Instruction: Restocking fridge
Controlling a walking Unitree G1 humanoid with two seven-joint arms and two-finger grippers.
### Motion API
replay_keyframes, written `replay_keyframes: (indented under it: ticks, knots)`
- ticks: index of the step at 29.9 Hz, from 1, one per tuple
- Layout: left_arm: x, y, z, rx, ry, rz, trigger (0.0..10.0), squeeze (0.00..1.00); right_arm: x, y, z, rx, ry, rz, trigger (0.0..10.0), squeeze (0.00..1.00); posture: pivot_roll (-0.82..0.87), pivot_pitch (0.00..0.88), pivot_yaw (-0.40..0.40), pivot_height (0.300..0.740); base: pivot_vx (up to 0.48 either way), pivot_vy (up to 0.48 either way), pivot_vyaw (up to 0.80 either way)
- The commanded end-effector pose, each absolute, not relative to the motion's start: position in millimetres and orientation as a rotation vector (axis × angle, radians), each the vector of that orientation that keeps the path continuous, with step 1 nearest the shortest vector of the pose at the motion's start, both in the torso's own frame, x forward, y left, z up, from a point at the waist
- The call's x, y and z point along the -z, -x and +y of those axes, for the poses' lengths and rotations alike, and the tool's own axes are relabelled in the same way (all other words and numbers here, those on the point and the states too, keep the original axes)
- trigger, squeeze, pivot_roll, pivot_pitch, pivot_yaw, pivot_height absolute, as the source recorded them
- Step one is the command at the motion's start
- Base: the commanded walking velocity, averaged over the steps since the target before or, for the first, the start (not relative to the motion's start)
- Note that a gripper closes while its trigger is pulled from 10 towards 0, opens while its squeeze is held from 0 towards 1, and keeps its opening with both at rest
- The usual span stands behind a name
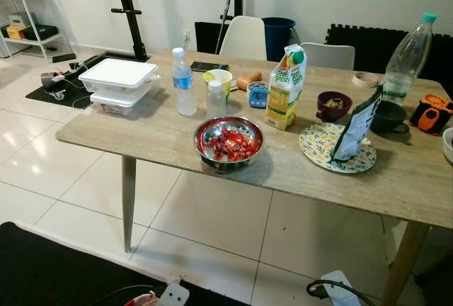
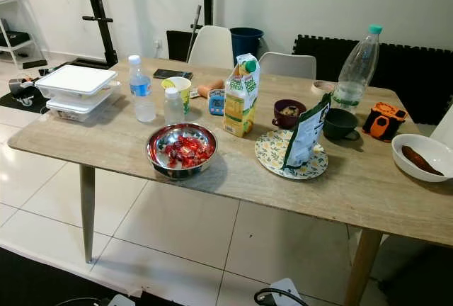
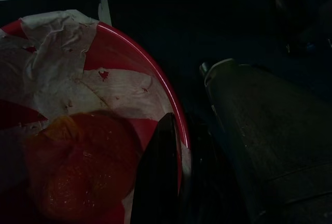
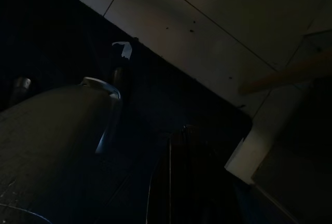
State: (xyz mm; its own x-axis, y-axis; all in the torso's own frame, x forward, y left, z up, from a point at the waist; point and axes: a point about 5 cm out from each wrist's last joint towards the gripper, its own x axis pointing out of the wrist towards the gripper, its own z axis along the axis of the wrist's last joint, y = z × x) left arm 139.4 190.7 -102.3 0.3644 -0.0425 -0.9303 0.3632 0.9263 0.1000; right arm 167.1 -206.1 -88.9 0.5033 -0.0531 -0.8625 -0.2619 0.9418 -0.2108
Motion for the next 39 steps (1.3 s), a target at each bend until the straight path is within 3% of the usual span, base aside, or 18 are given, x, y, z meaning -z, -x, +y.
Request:
replay_keyframes:
  ticks: [1,39]
  knots:
    - [104.0,-135.0,188.9,0.278,-0.318,1.181,10.0,0.00,91.0,-162.2,-206.7,-0.130,0.334,1.059,10.0,0.00,-0.07,0.004,-0.015,0.740,0.000,0.000,0.00]
    - [102.8,-138.0,189.9,0.290,-0.333,1.173,10.0,0.00,93.0,-156.5,-208.5,-0.138,0.352,1.075,10.0,0.00,-0.07,0.000,-0.011,0.740,0.000,0.000,0.00]
